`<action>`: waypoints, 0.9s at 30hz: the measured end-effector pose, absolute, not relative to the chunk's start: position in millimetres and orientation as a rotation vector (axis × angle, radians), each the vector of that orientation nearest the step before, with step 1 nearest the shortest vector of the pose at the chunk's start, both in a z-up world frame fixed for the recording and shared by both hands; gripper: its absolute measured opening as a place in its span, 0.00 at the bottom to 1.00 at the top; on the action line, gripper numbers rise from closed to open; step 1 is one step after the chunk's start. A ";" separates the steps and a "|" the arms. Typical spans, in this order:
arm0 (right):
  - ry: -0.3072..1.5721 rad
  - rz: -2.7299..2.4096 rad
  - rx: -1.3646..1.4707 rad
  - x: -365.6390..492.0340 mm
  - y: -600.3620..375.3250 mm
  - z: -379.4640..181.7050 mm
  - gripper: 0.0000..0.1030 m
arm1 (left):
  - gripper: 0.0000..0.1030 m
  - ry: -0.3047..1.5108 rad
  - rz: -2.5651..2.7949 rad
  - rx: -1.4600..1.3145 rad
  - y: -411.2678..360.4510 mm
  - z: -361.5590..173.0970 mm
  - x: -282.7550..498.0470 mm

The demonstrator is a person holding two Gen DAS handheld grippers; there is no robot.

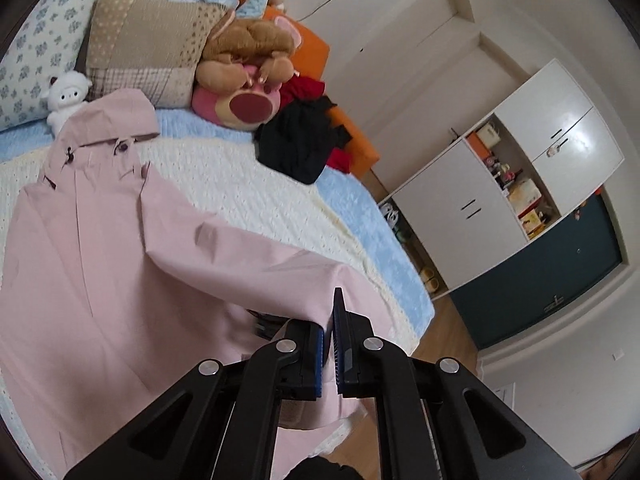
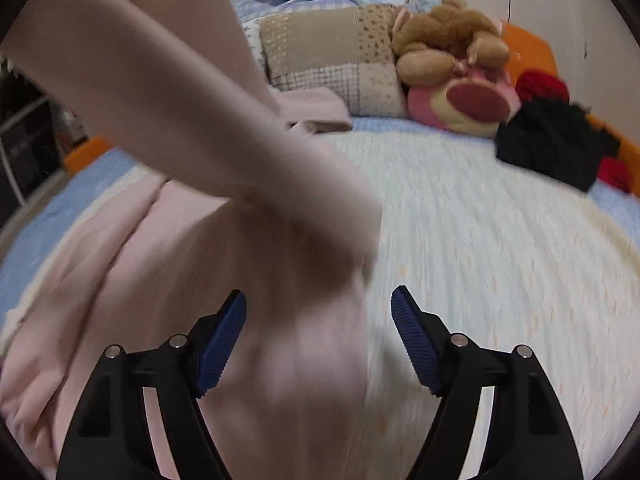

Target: Fold large clothes

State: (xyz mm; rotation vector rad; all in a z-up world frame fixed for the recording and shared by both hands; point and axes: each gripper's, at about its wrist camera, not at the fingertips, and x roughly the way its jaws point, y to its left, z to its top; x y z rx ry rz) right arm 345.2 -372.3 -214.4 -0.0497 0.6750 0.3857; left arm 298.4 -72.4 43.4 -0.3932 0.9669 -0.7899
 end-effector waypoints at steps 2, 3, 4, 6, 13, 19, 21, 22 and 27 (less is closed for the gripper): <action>0.655 0.378 -0.059 365.0 -363.1 -210.3 0.72 | 0.09 0.954 -0.786 -0.395 -72.9 55.4 301.5; 0.649 0.374 -0.054 373.8 -361.4 -209.7 0.71 | 0.09 0.941 -0.783 -0.397 -69.8 62.1 301.4; 0.648 0.366 -0.046 384.0 -360.6 -209.3 0.70 | 0.09 0.932 -0.784 -0.399 -67.7 66.1 302.8; 0.642 0.351 -0.029 398.1 -364.6 -208.8 0.49 | 0.09 0.905 -0.772 -0.412 -59.6 75.4 304.8; 0.621 0.252 -0.158 422.5 -408.3 -197.8 0.46 | 0.09 0.939 -0.709 -0.464 -19.8 45.0 312.7; 0.665 0.305 -0.338 415.7 -404.4 -235.8 0.41 | 0.09 1.085 -0.723 -0.554 -4.8 -52.2 294.0; 0.687 0.313 -0.345 417.9 -406.1 -249.3 0.42 | 0.09 1.176 -0.736 -0.556 -11.5 -94.2 272.6; 0.688 0.320 -0.361 415.9 -405.1 -252.9 0.42 | 0.09 1.212 -0.749 -0.562 -15.7 -110.5 261.9; 0.647 0.387 -0.495 391.2 -402.9 -249.6 0.49 | 0.09 1.447 -0.819 -0.629 -42.2 -207.7 206.0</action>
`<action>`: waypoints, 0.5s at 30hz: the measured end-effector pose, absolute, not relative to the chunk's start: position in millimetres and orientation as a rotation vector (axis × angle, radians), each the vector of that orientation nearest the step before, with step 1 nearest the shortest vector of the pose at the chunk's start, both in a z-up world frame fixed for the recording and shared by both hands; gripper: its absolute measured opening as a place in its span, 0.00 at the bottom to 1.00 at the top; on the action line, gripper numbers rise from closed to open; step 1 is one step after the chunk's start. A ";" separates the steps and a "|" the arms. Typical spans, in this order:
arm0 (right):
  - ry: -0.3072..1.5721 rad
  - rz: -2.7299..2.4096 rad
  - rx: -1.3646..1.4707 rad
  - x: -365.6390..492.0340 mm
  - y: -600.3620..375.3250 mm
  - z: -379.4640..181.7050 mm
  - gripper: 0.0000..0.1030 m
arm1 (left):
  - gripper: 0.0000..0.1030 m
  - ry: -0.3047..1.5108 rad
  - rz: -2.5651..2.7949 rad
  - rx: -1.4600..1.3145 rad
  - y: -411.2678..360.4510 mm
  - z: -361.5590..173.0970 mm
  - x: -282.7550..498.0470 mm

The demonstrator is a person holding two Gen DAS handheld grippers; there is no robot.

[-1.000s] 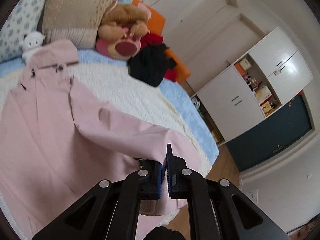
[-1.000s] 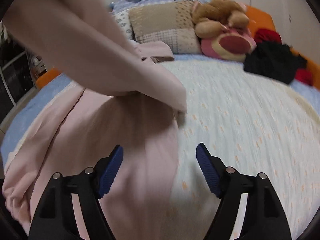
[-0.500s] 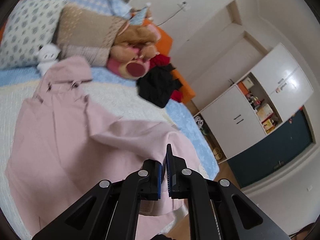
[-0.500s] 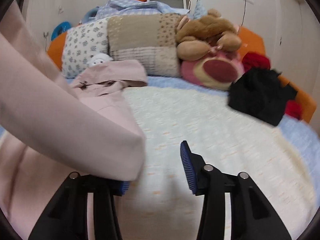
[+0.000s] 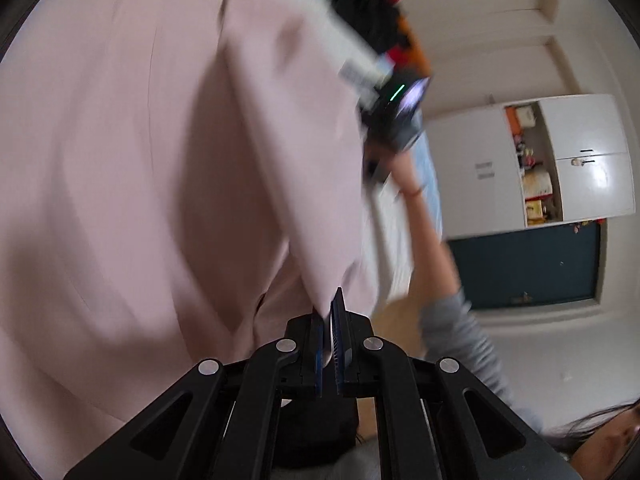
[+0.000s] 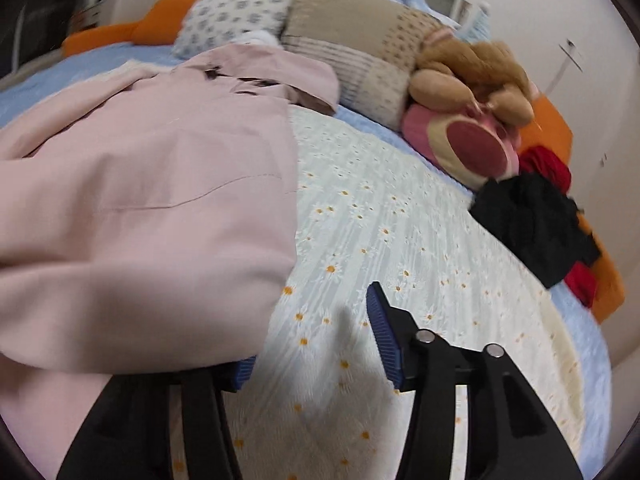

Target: Fold large clothes

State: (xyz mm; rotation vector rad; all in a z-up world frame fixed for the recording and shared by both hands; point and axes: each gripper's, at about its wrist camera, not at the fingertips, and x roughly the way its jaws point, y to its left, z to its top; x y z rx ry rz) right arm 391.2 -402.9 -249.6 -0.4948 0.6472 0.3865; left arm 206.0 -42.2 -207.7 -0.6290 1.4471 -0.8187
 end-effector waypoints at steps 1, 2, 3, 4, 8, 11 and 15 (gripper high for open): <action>0.645 0.398 -0.531 385.7 -404.0 -247.7 0.50 | 0.09 1.487 -0.821 -0.654 -44.5 -226.5 199.1; 0.654 0.403 -0.565 380.6 -404.2 -246.7 0.56 | 0.09 1.507 -0.812 -0.667 -45.0 -240.0 194.6; 0.661 0.411 -0.596 373.9 -405.9 -246.4 0.57 | 0.08 1.521 -0.795 -0.681 -43.6 -254.2 191.0; 0.670 0.428 -0.630 367.0 -410.2 -245.8 0.57 | 0.08 1.517 -0.787 -0.690 -41.8 -262.7 190.0; 0.687 0.415 -0.549 350.8 -444.9 -227.2 0.57 | 0.08 1.450 -0.794 -0.693 -33.4 -266.2 187.9; 0.640 0.389 -0.224 354.0 -464.7 -182.2 0.65 | 0.09 1.396 -0.802 -0.643 -34.1 -258.3 181.8; 0.667 0.384 0.001 393.4 -408.8 -149.4 0.67 | 0.09 1.349 -0.797 -0.595 -38.1 -254.4 173.8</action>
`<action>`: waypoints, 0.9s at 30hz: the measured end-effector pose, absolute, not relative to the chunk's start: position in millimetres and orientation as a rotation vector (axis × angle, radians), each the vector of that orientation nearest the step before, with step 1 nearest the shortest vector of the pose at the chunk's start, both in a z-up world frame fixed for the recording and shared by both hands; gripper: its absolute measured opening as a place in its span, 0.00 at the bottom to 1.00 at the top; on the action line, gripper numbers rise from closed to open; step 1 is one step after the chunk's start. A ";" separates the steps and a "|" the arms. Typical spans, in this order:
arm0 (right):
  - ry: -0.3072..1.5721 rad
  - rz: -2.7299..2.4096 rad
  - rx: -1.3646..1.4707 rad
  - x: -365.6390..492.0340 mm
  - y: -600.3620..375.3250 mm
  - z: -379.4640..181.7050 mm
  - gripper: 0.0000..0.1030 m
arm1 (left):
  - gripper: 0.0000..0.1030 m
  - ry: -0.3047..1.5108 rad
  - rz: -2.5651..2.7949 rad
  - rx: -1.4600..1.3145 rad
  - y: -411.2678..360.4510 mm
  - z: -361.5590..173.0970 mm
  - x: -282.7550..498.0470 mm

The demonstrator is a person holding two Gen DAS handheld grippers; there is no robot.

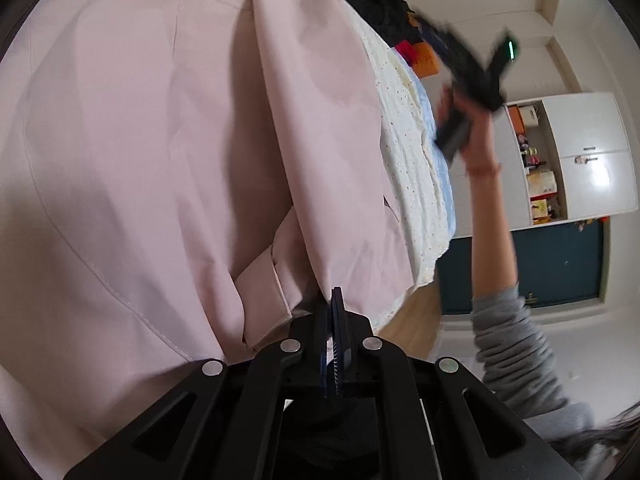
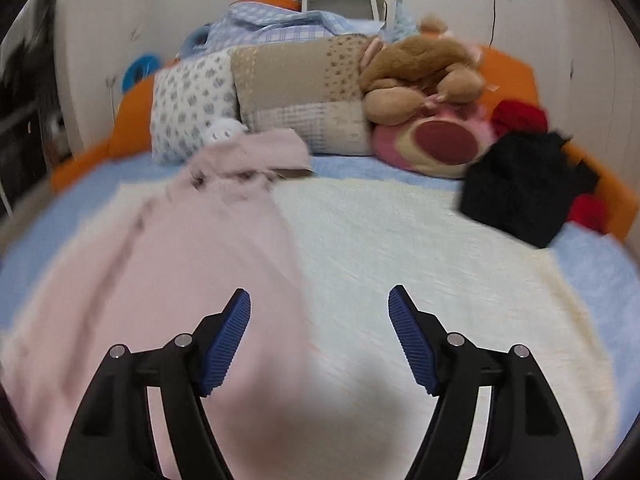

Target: Fold large clothes

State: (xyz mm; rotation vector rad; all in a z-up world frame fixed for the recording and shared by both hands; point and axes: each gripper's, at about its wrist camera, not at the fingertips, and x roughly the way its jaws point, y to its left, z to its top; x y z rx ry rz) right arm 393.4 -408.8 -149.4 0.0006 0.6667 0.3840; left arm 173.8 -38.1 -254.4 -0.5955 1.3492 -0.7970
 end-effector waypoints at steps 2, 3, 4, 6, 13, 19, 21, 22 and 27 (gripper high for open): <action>0.700 0.399 0.009 416.0 -359.1 -146.4 0.62 | 0.08 1.320 -0.786 -0.578 -38.1 -249.3 169.5; 0.715 0.399 -0.008 429.3 -331.3 -147.4 0.60 | 0.08 1.314 -0.789 -0.573 -39.5 -246.4 167.8; 0.732 0.377 -0.038 446.0 -299.1 -151.7 0.59 | 0.08 1.309 -0.794 -0.579 -39.2 -244.3 166.5; 0.772 0.357 -0.069 468.6 -261.4 -161.5 0.54 | 0.08 1.310 -0.824 -0.620 -39.6 -243.0 165.2; 1.021 0.257 -0.169 535.8 -185.9 -241.0 0.01 | 0.08 1.384 -1.050 -1.019 -32.0 -263.5 173.4; 0.913 0.301 0.171 542.9 -212.2 -208.0 0.01 | 0.08 1.315 -1.138 -1.215 0.6 -250.2 184.8; 0.895 0.286 0.145 546.9 -211.1 -204.4 0.01 | 0.08 1.271 -1.042 -1.097 19.6 -241.3 185.6; 0.898 0.281 0.145 548.6 -211.0 -208.8 0.01 | 0.08 1.272 -0.987 -1.046 25.3 -242.6 184.3; 0.919 0.322 0.080 535.0 -192.1 -232.1 0.05 | 0.19 1.395 -0.656 -0.821 41.5 -282.8 174.5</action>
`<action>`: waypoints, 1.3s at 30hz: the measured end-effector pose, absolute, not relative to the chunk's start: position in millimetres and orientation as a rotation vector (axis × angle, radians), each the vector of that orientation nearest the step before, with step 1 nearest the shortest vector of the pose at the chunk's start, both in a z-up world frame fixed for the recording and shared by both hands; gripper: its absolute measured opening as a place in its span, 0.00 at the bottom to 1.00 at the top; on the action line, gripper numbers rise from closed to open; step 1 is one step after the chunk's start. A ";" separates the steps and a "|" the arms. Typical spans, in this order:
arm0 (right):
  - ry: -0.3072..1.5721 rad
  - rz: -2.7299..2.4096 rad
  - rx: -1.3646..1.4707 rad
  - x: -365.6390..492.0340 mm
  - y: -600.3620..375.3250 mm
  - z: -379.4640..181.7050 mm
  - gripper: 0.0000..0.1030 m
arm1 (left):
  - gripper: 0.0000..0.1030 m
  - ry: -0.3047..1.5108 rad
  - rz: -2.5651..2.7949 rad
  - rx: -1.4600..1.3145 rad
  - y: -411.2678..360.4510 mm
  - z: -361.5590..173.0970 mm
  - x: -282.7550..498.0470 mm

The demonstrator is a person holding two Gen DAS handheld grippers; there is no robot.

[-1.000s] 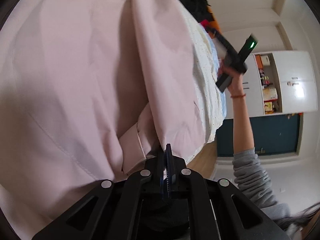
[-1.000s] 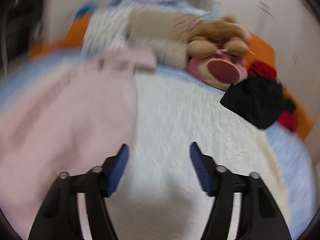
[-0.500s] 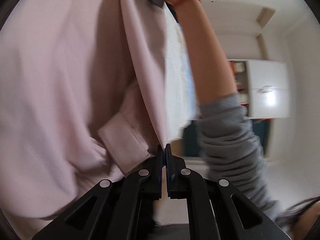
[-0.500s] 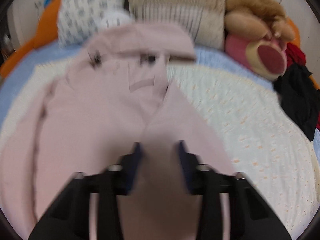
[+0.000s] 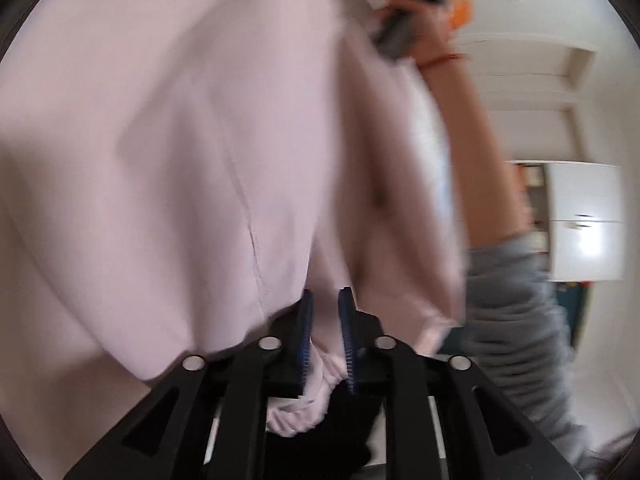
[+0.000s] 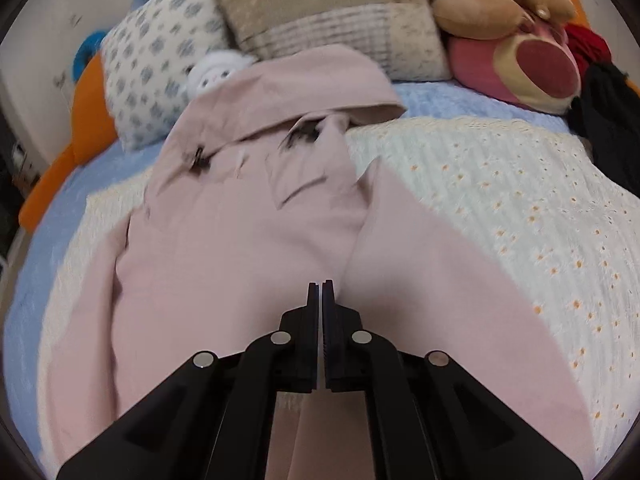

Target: Fold large clothes

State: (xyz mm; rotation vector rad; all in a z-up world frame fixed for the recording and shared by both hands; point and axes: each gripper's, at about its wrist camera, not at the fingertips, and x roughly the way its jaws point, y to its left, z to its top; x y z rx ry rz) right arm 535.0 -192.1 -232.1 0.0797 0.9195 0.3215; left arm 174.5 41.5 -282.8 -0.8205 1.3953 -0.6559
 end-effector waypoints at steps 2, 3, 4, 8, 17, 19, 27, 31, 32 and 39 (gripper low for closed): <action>0.894 0.376 0.019 515.5 -178.9 -224.0 0.16 | 0.24 1.362 -0.659 -0.822 46.5 -280.8 165.4; 0.868 0.404 -0.020 503.2 -171.7 -215.3 0.28 | 0.32 1.336 -0.665 -0.825 51.3 -272.7 162.0; 0.844 0.424 -0.056 489.1 -165.7 -205.9 0.52 | 0.39 1.305 -0.672 -0.823 58.5 -262.5 161.8; 0.667 0.626 -0.137 383.6 -139.4 -144.8 0.63 | 0.70 1.147 -0.576 -0.742 125.8 -219.7 155.0; 0.663 1.151 -0.283 89.0 -37.7 -136.7 0.73 | 0.83 1.009 -0.191 -0.734 270.3 -192.6 99.1; 0.657 1.197 -0.376 51.2 -9.8 -153.2 0.73 | 0.83 1.023 -0.173 -0.791 288.4 -211.8 80.9; 0.779 1.142 -0.625 11.2 80.1 -241.1 0.65 | 0.83 0.973 -0.115 -0.916 317.6 -250.8 24.4; 0.874 1.109 -0.578 31.1 81.1 -257.8 0.47 | 0.83 0.936 -0.097 -0.940 335.9 -246.5 8.5; 0.881 1.115 -0.564 31.8 80.4 -259.1 0.38 | 0.83 0.935 -0.095 -0.942 338.4 -246.8 7.3; 0.902 1.190 -0.318 49.2 57.3 -225.8 0.01 | 0.83 0.945 -0.139 -0.935 340.6 -241.0 19.9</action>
